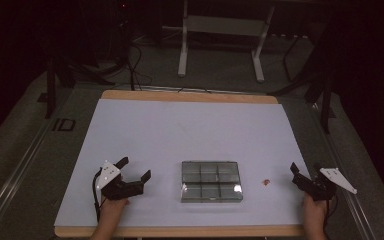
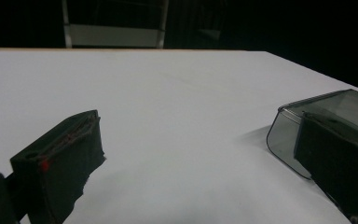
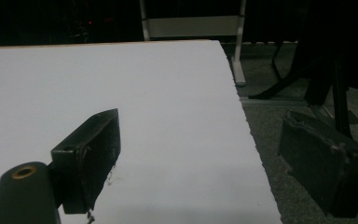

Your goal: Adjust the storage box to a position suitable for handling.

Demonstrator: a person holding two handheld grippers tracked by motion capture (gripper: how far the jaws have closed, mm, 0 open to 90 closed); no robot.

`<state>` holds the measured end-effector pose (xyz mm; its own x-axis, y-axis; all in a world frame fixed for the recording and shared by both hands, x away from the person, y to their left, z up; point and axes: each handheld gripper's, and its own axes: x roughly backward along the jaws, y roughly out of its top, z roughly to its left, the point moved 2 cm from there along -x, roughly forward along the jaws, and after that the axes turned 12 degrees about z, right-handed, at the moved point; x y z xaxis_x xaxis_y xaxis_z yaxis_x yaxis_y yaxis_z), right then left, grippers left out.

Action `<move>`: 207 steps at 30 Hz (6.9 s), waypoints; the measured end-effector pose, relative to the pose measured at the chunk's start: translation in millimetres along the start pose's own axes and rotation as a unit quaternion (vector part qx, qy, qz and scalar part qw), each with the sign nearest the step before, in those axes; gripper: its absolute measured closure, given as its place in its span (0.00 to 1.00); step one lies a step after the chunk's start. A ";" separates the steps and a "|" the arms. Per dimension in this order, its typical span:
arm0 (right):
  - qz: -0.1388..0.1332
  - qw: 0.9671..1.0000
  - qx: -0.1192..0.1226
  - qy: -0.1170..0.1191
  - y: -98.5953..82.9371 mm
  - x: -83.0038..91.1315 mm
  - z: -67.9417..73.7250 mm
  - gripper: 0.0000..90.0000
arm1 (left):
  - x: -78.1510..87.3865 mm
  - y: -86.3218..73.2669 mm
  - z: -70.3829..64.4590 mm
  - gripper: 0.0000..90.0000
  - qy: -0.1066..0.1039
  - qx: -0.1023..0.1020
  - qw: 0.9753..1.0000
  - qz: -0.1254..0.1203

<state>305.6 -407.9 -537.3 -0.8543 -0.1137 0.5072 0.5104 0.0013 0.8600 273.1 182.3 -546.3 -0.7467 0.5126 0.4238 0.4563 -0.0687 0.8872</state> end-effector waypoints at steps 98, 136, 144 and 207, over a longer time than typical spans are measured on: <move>0.149 0.865 0.303 0.370 -13.5 -3.0 119.1 1.00 | -46.8 5.1 -79.4 1.00 -0.185 -0.212 0.932 0.228; 0.130 0.866 0.291 0.386 -2.0 6.9 127.3 0.87 | -38.2 21.7 -83.9 0.79 -0.169 -0.199 0.943 0.205; 0.107 0.877 0.279 0.376 7.5 8.6 127.2 0.68 | -36.5 33.2 -84.9 0.66 -0.162 -0.206 0.947 0.185; 0.016 0.922 0.247 0.298 55.0 -15.1 150.7 0.84 | -65.7 74.5 -79.8 0.87 -0.087 -0.164 0.979 0.083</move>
<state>331.7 -256.4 -489.1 -0.5587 -0.6308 0.5384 0.3025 0.4495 0.8405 317.5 75.3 -493.5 -0.5691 0.6068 0.5549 0.3630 -0.4201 0.8317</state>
